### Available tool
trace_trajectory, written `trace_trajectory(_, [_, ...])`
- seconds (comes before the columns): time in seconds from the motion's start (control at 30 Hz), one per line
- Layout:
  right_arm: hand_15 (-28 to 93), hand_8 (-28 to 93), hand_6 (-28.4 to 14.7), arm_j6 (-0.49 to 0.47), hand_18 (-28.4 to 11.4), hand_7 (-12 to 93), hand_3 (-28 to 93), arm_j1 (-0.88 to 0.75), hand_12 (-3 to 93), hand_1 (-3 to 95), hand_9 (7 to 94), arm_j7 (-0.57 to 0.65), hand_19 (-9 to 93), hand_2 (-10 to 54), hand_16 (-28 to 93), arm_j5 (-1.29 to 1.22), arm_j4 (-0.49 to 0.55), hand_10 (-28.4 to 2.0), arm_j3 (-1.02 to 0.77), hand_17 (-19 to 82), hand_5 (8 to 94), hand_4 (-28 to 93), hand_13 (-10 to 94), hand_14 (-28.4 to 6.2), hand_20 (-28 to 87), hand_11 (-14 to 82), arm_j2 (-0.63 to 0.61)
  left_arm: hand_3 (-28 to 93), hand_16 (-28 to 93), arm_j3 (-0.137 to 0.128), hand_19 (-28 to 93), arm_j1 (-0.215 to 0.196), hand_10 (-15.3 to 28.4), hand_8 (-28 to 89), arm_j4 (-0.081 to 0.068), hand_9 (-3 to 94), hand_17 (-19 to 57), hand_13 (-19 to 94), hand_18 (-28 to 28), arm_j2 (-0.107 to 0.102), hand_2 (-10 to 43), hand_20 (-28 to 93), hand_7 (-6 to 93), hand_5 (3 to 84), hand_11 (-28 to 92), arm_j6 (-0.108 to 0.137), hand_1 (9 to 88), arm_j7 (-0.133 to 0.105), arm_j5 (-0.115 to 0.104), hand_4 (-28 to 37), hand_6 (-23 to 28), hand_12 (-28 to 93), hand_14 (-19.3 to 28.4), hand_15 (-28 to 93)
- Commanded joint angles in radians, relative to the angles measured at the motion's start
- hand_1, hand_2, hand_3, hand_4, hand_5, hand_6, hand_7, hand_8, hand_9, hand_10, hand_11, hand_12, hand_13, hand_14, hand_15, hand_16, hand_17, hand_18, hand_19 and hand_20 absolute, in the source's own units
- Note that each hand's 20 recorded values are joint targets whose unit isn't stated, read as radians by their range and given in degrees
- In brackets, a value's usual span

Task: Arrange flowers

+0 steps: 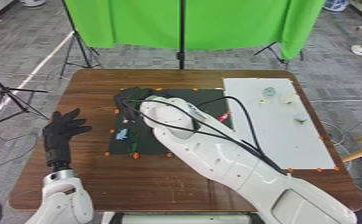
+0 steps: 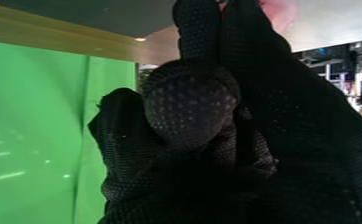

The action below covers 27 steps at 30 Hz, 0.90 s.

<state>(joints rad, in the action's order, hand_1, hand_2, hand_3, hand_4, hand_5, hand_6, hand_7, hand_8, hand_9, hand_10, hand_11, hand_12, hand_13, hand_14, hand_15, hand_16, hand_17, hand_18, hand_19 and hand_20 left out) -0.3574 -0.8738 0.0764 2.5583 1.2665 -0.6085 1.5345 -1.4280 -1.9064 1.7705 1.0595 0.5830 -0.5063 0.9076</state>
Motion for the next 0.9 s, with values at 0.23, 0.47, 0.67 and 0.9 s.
trace_trajectory(0.23, [58,3,0.8,-0.033,-14.4,27,56,-0.006,28.2,58.3,77.4,0.036,93,-9.5,35,0.018,0.010,-9.4,-0.012,55,67.6,-17,86,-1.9,53,8.1,-0.012,58,-3,0.033,74,-0.015,17.9,-5,-0.016,64.8,24.8,64,25.8,0.033,31.2,8,7.5,61.7,22,-0.023,19.0,0.010,0.008,-28.3,9.1,14,21.2,39])
trace_trajectory(0.47, [56,1,0.6,-0.044,-15.1,21,61,-0.005,17.4,50.5,75.0,0.048,93,-9.5,34,0.003,0.013,-11.9,-0.013,55,67.6,-19,87,-3.1,53,14.5,-0.014,59,-3,0.032,74,-0.018,17.8,-5,-0.015,64.7,24.8,64,25.7,0.037,29.4,8,7.3,61.7,23,-0.020,18.8,0.011,0.011,-28.3,9.2,14,21.2,39])
trace_trajectory(0.67, [51,-12,2.5,-0.073,-15.4,19,66,0.003,15.1,39.1,74.3,0.070,93,-9.5,33,-0.023,0.014,-13.0,-0.020,55,61.2,-17,88,-3.3,52,12.0,-0.012,59,-3,0.026,74,-0.021,17.8,-5,-0.013,64.6,24.7,64,25.7,0.038,28.6,8,7.1,61.5,23,-0.019,19.0,0.012,0.011,-28.3,9.2,14,21.3,39])
trace_trajectory(0.9, [47,-12,2.8,-0.099,-16.2,17,66,0.004,14.8,34.7,75.8,0.072,93,-9.5,34,-0.033,0.015,-13.9,-0.033,55,58.1,-16,90,-3.5,51,11.7,-0.010,59,-3,0.024,74,-0.023,17.8,-5,-0.012,64.6,24.6,64,25.7,0.042,28.1,8,7.2,61.6,23,-0.022,19.1,0.016,0.014,-28.3,9.1,14,21.2,39])
